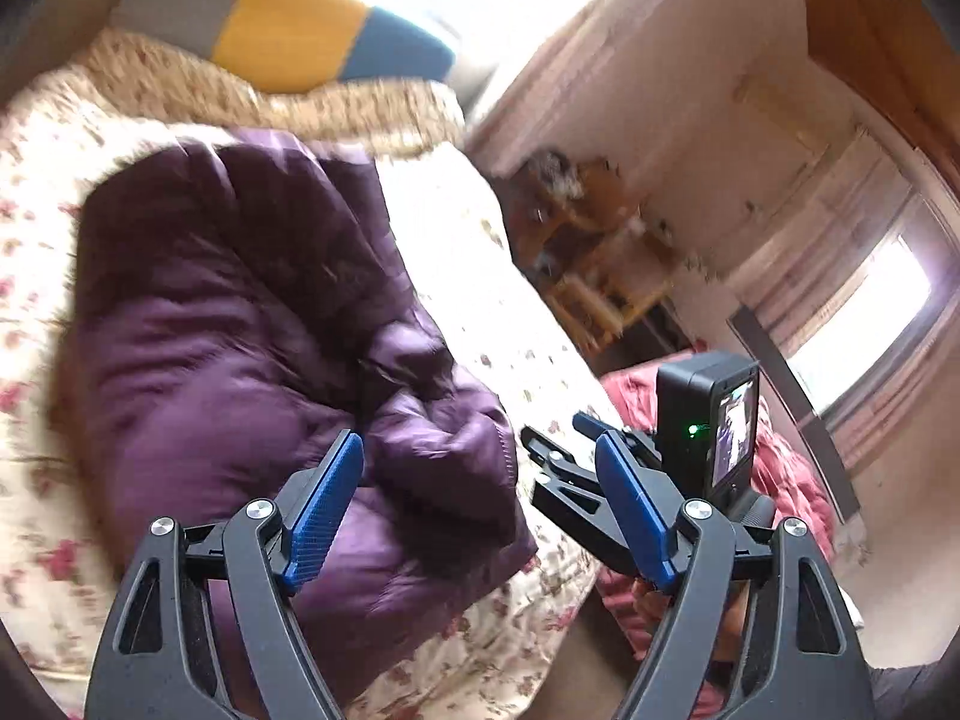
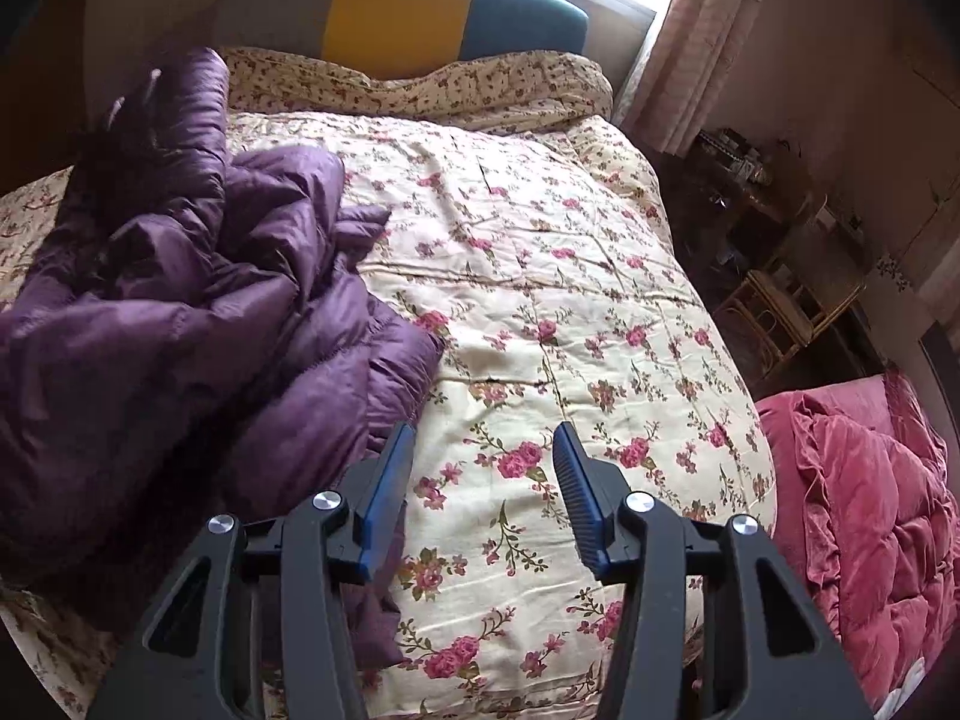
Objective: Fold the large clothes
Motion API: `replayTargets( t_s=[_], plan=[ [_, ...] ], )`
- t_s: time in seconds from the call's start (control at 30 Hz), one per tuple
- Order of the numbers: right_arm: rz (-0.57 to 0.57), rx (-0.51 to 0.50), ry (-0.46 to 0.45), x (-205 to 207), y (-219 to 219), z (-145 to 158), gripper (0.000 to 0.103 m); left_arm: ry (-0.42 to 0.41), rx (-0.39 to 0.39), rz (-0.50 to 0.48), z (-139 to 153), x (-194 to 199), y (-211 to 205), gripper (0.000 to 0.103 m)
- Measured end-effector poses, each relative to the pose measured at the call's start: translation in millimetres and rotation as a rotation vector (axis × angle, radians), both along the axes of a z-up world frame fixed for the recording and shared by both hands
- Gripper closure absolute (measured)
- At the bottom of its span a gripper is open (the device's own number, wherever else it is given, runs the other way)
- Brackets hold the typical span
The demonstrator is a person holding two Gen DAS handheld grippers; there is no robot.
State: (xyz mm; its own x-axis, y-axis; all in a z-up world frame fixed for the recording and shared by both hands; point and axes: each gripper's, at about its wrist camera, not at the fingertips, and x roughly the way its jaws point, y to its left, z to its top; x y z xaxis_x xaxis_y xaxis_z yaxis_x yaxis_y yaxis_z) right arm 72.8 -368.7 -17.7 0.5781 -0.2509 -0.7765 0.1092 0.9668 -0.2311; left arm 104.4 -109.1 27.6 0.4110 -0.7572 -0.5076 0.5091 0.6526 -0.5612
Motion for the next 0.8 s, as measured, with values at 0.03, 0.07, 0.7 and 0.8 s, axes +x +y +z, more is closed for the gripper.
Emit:
replayTargets(
  t_s=[0.03,0.07,0.7,0.8],
  plan=[
    [0.008,0.002,-0.009,-0.8,3.1,5.8,0.055,-0.011,-0.012,0.020,2.3,-3.1,12.6,0.024],
    [0.013,0.003,-0.016,-1.1,4.7,10.1,0.055,-0.011,-0.009,0.047,1.2,-2.8,21.8,0.024],
    [0.173,0.051,-0.101,-5.0,74.6,75.9,0.053,0.142,0.219,0.313,-73.0,26.4,79.9,0.032],
    [0.199,0.070,-0.084,-5.3,84.2,75.1,0.053,0.157,0.215,0.302,-74.0,27.8,75.9,0.032]
  ],
)
